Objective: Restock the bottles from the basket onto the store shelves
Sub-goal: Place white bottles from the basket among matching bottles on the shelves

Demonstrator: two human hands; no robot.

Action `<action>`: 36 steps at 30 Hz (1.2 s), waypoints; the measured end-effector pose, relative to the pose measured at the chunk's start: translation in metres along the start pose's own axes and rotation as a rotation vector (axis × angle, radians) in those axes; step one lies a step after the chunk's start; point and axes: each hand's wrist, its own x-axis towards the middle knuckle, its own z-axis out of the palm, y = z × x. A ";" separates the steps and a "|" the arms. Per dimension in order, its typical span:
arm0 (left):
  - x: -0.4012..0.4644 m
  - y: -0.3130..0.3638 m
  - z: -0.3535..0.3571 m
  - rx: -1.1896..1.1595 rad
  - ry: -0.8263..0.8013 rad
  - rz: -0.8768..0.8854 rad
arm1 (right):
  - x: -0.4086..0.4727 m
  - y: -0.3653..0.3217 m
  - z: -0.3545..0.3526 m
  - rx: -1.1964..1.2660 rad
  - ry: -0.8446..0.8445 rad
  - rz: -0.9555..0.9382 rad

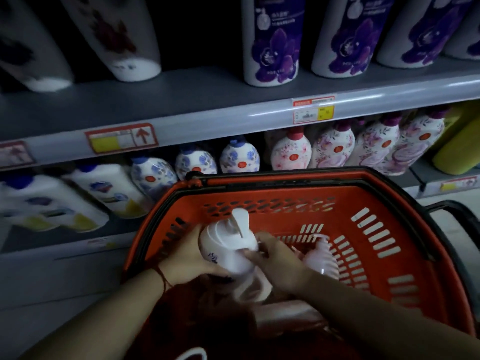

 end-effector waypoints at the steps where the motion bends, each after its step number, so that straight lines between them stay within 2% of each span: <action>1: -0.010 0.005 -0.005 -0.082 0.036 0.012 | 0.006 -0.008 0.000 0.028 -0.014 -0.023; 5: -0.036 0.004 -0.025 -0.306 0.155 0.062 | 0.021 -0.047 0.002 0.053 -0.030 -0.111; 8: -0.061 0.014 -0.038 -0.439 0.297 0.080 | 0.022 -0.073 0.002 -0.031 0.037 -0.139; 11: -0.083 0.030 -0.055 -0.555 0.373 0.144 | 0.009 -0.105 -0.003 0.017 0.058 -0.180; 14: -0.102 0.048 -0.075 -0.736 0.473 0.149 | -0.011 -0.132 -0.001 0.028 -0.113 -0.283; 17: -0.121 0.074 -0.097 -0.811 0.550 0.196 | -0.025 -0.154 0.009 -0.044 -0.253 -0.393; 20: -0.140 0.101 -0.126 -0.829 0.571 0.236 | -0.031 -0.187 0.012 -0.123 -0.165 -0.462; 25: -0.152 0.140 -0.179 -0.812 0.654 0.255 | -0.025 -0.231 0.011 0.009 -0.057 -0.438; 29: -0.147 0.155 -0.215 -0.773 0.596 0.278 | -0.010 -0.265 0.005 0.074 0.042 -0.454; 32: -0.134 0.154 -0.240 -0.693 0.531 0.331 | 0.005 -0.287 -0.001 0.127 0.055 -0.465; 36: -0.111 0.144 -0.268 -0.706 0.573 0.400 | 0.037 -0.316 0.002 0.089 0.038 -0.476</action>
